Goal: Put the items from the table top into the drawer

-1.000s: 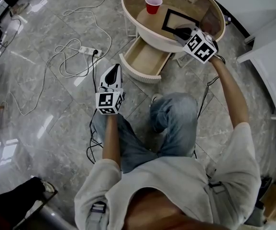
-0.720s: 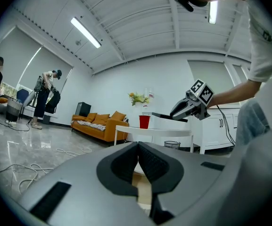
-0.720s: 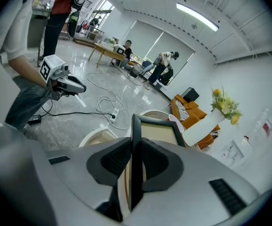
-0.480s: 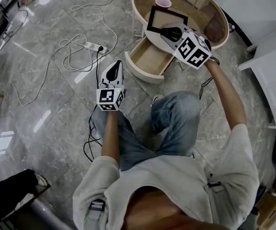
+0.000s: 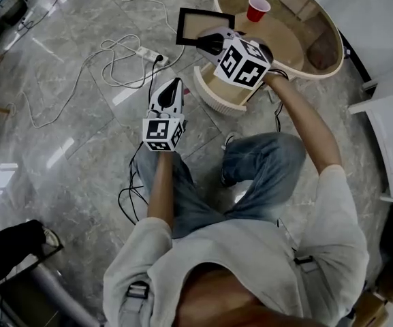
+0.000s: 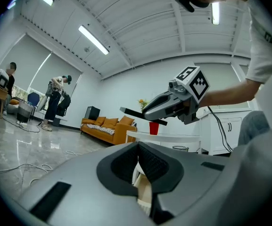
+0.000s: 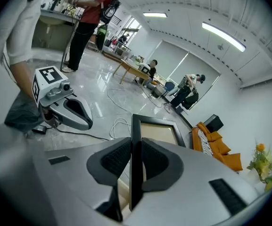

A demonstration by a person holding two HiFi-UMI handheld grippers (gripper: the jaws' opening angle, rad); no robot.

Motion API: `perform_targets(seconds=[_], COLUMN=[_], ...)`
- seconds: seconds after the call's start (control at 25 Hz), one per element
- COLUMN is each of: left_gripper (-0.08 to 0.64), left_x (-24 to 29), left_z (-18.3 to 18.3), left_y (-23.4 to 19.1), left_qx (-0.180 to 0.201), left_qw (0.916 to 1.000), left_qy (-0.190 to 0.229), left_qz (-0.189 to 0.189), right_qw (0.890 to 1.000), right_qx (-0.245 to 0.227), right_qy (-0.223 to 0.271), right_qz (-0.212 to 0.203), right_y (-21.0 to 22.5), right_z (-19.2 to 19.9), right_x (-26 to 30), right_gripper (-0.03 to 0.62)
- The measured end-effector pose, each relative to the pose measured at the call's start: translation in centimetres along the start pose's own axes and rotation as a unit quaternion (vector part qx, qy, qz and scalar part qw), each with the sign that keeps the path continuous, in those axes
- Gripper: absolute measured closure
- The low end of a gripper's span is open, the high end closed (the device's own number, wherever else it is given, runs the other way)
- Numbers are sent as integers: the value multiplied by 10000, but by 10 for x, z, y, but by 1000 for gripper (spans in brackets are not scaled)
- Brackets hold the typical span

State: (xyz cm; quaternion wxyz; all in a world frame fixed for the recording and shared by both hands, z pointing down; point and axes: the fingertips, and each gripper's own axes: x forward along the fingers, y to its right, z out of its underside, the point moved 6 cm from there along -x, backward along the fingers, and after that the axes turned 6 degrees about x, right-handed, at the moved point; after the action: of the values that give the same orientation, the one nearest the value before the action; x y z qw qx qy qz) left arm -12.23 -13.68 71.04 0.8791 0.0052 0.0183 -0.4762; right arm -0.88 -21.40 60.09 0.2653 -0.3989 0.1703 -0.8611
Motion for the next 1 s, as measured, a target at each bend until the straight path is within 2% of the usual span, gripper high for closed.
perform_targets(seconds=[0.24,0.4,0.64,1.0], left_gripper=[545,545,545,545], left_x=[0,1,9,32], left_z=[1,5,11,21], left_y=[2,0,2,19], left_qx=[18,-8,-80,-101], left_qw=[10000,9999,9998,9991], left_qy=[-75,-122,-179,-275], left_qz=[11,-4,24,306], right_qw=[9995,9987,9957,9851], right_qx=[23,197,612,1208], right_qy=[19,-86,-404,-979], right_qz=[-313,-456,-565,-739], right_y=[-22,-33,-45,-64], right_z=[-3,12,64,149], right_x=[40,63,88,107], right_gripper=[505,505,505,505])
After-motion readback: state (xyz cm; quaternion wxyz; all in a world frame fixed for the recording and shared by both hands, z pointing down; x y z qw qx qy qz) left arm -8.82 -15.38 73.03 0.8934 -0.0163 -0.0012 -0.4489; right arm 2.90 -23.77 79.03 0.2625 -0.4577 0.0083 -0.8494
